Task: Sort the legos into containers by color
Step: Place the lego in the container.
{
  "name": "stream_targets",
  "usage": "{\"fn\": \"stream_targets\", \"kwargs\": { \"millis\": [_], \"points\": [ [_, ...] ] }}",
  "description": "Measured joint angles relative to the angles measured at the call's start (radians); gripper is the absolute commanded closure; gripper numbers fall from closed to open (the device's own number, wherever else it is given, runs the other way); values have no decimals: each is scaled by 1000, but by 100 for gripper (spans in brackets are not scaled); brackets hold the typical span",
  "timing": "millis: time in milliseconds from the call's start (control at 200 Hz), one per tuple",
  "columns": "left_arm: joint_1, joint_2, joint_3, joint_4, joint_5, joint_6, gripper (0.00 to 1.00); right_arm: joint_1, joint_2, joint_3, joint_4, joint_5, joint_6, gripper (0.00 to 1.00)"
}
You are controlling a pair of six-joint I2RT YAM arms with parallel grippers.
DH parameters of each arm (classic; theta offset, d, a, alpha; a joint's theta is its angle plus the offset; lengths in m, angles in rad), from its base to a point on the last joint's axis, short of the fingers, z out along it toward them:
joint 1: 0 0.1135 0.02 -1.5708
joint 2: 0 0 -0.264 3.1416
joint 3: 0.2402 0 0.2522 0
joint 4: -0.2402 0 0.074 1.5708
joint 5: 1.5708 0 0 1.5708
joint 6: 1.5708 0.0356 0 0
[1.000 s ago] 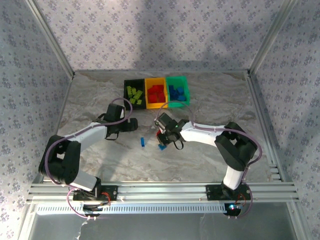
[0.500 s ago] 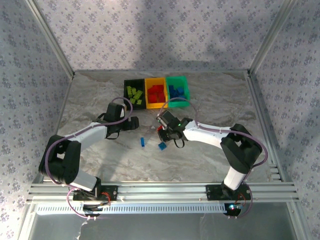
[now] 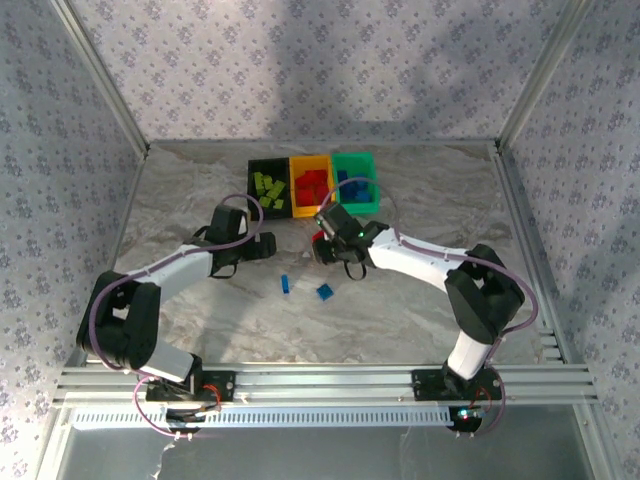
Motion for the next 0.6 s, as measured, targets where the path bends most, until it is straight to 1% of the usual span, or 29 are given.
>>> {"fn": "stream_targets", "kwargs": {
  "millis": [165,295,445,600],
  "points": [
    [6,-18,-10,-2,-13,0,0,-72,22,143,-3,-42,-1,67],
    [20,-37,-21,-5,-26,-6,0,-143,77,251,-4,-101,-3,66],
    [33,-53,-32,-5,-30,-8,0,-218,204,406,-34,-183,15,66],
    [34,-53,-32,-5,-29,-8,0,-267,361,578,-61,-251,51,65]
  ]
}}
